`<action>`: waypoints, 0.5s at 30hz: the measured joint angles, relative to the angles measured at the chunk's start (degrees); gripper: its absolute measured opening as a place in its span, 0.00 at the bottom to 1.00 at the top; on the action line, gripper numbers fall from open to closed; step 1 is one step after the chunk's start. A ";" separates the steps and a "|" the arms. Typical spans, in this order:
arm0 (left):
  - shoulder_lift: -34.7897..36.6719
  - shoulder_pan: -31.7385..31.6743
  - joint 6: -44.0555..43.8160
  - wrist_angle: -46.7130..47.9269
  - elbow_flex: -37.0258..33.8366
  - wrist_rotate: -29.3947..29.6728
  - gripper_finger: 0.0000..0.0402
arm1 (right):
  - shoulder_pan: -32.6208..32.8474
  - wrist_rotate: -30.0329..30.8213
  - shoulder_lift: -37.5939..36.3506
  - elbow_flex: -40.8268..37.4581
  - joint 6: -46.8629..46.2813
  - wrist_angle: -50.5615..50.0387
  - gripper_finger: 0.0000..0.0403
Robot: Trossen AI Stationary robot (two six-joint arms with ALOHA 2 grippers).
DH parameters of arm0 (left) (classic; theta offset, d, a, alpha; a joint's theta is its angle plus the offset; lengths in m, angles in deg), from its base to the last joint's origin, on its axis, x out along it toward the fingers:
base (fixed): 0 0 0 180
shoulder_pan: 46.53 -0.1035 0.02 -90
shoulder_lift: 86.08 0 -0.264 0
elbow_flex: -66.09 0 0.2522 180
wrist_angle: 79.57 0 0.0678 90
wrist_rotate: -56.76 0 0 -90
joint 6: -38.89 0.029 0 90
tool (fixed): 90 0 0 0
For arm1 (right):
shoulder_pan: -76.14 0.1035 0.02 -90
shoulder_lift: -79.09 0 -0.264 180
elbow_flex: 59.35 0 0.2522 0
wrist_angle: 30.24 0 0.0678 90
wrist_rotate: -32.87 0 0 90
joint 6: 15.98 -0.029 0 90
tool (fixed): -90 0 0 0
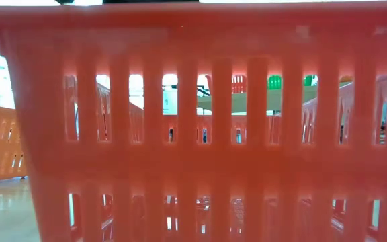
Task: Stack baskets on shelf by color
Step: Stack the left red bin on the red bin on the shelf
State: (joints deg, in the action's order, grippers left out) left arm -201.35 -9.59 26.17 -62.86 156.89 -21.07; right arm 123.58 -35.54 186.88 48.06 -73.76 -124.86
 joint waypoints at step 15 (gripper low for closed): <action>-0.51 1.65 -4.71 1.13 0.00 -5.45 0.46 | 0.00 -0.22 0.00 0.00 -2.21 -2.82 0.33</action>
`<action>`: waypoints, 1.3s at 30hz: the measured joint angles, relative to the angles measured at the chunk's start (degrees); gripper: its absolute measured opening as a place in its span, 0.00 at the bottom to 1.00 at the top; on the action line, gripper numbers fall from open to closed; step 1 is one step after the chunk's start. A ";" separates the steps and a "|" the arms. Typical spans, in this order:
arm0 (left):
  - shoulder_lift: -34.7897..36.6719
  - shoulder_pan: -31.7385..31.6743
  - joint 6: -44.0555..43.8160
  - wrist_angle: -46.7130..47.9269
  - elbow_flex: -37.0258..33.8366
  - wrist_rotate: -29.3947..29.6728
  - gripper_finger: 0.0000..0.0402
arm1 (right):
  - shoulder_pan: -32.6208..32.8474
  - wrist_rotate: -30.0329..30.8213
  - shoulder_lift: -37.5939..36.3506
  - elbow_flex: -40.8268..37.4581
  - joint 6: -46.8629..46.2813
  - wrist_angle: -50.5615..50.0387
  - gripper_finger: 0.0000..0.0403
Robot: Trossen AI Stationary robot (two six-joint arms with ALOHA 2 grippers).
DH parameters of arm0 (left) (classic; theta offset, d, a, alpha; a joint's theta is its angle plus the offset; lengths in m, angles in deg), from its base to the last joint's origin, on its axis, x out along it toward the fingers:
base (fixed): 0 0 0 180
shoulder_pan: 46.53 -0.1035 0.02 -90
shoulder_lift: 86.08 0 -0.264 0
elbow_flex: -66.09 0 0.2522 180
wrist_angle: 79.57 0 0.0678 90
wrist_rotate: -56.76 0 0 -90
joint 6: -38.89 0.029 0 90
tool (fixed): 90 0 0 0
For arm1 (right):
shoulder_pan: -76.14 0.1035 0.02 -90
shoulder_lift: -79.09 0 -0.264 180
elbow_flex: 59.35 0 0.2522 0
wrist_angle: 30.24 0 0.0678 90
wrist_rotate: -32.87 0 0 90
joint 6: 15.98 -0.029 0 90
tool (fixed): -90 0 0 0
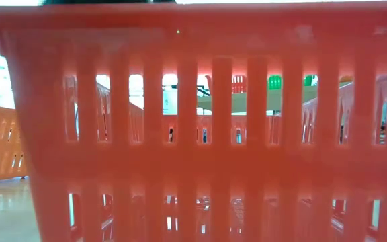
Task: Stack baskets on shelf by color
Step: Stack the left red bin on the red bin on the shelf
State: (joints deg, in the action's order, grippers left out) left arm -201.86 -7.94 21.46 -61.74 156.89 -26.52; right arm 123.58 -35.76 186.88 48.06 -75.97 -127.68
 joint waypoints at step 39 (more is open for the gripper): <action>17.75 -9.17 17.52 32.37 -0.04 21.72 0.02 | 0.07 0.02 -0.07 0.00 -9.02 3.67 0.33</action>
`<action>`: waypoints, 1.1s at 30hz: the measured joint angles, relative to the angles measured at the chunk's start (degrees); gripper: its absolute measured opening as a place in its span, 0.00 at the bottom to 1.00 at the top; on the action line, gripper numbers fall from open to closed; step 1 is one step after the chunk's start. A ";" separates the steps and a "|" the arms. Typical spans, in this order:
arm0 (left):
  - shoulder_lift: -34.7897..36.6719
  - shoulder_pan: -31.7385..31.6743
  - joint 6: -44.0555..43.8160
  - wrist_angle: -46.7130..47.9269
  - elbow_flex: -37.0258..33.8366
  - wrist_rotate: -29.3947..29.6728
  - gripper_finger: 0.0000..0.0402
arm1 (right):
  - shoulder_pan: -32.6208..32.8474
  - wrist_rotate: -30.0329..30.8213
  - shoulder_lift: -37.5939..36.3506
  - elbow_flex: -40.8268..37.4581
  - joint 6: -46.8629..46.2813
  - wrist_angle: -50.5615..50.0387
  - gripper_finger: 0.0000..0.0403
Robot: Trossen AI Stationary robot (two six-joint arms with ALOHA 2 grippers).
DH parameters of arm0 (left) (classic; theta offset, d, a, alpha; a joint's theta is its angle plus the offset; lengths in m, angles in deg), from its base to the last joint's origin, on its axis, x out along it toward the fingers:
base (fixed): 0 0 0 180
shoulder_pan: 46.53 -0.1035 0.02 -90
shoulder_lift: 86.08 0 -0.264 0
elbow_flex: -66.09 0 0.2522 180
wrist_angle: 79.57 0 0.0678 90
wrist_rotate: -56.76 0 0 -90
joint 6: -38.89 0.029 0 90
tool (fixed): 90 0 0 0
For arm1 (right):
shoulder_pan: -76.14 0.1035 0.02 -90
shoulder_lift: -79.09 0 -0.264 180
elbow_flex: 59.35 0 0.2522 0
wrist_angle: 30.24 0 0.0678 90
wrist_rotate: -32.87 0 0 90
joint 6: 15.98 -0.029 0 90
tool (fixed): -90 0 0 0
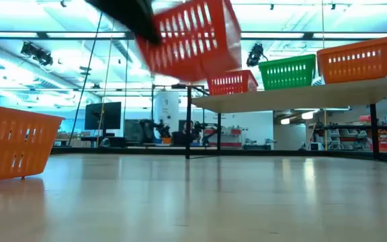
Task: Stack baskets on shelf by color
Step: Stack the left red bin on the red bin on the shelf
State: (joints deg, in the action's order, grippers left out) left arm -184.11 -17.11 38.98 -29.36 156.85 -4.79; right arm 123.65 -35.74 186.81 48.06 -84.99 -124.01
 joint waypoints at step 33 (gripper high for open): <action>15.25 -35.50 41.14 -10.22 7.82 -22.74 0.02 | -11.32 11.61 0.00 -0.02 28.72 25.80 0.33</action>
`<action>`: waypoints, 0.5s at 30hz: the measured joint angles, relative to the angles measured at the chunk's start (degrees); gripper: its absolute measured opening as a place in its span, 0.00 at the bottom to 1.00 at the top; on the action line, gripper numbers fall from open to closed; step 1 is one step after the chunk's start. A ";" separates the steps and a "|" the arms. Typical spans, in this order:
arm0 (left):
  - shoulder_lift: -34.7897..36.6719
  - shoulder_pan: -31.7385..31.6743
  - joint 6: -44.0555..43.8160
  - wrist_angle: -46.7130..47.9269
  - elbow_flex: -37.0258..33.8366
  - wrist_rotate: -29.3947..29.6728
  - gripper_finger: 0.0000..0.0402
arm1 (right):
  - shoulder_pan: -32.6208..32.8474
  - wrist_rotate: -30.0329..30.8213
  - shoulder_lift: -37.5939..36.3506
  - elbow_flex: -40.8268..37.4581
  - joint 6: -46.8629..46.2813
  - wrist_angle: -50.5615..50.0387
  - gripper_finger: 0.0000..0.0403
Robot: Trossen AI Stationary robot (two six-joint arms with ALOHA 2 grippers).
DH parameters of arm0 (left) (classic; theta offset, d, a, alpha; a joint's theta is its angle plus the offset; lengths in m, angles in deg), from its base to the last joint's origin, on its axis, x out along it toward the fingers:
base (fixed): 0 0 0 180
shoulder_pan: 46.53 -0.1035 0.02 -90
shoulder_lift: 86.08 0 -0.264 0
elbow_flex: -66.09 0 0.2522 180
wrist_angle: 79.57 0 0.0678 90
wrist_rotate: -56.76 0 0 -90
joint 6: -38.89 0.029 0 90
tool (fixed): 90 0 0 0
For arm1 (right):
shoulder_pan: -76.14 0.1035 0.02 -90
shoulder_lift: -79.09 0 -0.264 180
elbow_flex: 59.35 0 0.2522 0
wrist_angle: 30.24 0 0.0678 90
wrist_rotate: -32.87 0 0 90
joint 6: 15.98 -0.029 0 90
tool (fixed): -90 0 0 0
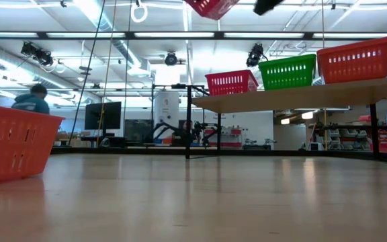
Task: Stack baskets on shelf by color
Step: Stack the left red bin on the red bin on the shelf
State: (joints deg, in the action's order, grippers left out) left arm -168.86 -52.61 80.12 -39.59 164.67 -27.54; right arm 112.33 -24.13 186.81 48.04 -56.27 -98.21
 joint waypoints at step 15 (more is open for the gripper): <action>-10.19 -12.34 2.44 9.89 10.51 -7.02 0.02 | -4.29 -0.04 0.00 0.00 15.44 5.31 0.33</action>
State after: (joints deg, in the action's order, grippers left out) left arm -179.05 -64.95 82.56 -29.69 175.17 -34.56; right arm 108.03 -24.18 186.81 48.04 -40.83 -92.90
